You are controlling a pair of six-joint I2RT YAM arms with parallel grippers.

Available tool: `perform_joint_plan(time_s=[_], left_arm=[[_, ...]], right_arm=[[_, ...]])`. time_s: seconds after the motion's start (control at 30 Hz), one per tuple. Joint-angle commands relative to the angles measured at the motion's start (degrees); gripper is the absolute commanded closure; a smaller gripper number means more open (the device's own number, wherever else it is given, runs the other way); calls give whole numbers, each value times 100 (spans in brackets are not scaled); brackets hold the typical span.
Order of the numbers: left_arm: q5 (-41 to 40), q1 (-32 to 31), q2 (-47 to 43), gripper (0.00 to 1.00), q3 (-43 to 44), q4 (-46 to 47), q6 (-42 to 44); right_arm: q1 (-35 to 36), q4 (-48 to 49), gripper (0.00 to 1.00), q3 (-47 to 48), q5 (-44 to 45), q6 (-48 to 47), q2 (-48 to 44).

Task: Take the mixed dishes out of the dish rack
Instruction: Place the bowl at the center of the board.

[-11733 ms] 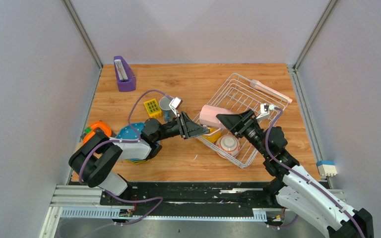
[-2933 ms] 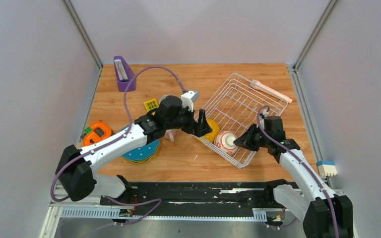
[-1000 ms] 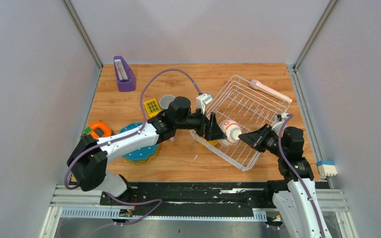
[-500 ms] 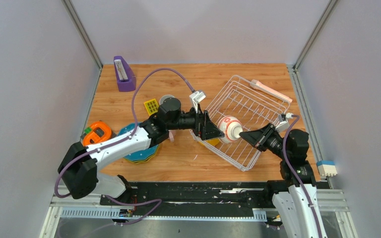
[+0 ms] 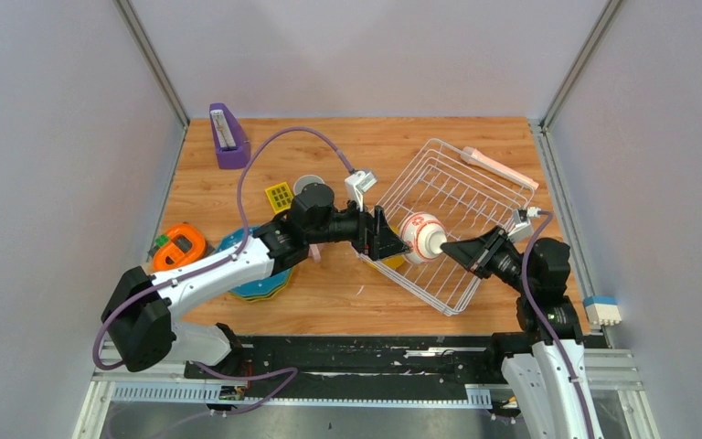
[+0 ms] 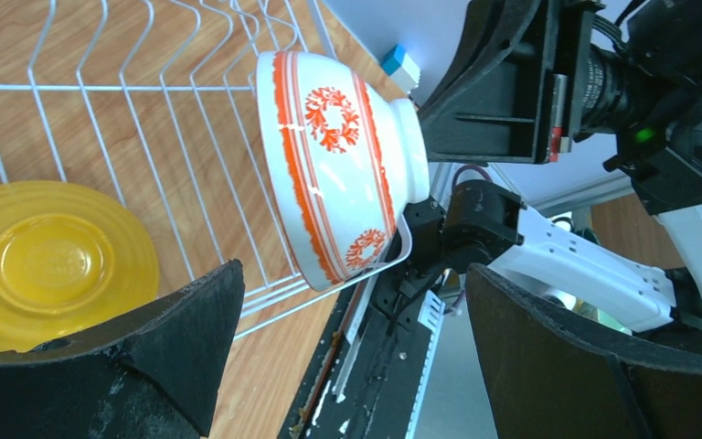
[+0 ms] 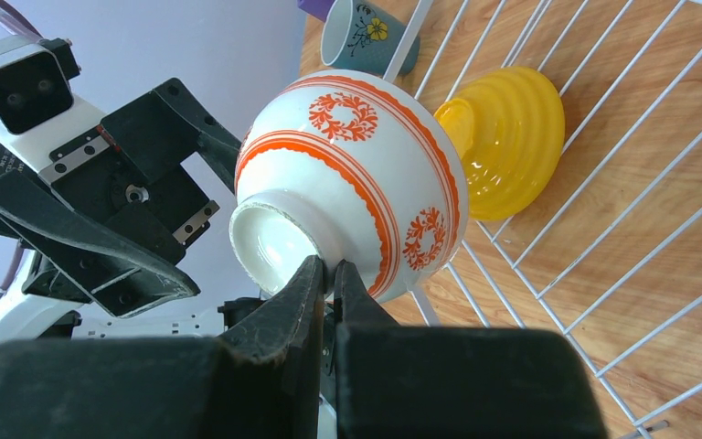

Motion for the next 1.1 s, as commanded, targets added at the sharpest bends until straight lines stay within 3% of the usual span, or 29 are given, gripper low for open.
perform_joint_plan(time_s=[0.0, 0.2, 0.33, 0.53, 0.67, 0.9, 1.0, 1.07], left_arm=[[114, -29, -52, 3, 88, 334, 29], [1347, -29, 405, 8, 32, 1788, -648], [1492, -29, 598, 12, 99, 2025, -810], [1745, -29, 751, 26, 36, 2584, -1129], [1779, -29, 791, 50, 22, 2618, -1166], [1874, -29, 812, 80, -4, 2823, -1293], [1946, -29, 846, 96, 3, 2921, -1361], [1987, -29, 856, 100, 3, 2982, -1388]], right_arm=[[39, 404, 100, 370, -113, 89, -132], [42, 832, 100, 238, -332, 405, -155], [40, 1046, 100, 212, -446, 530, -163], [40, 1073, 100, 178, -436, 521, -184], [40, 1069, 100, 144, -425, 434, -196], [40, 1074, 99, 67, -520, 383, -123], [40, 1073, 86, 39, -548, 385, -115], [40, 1065, 71, 28, -534, 389, -146]])
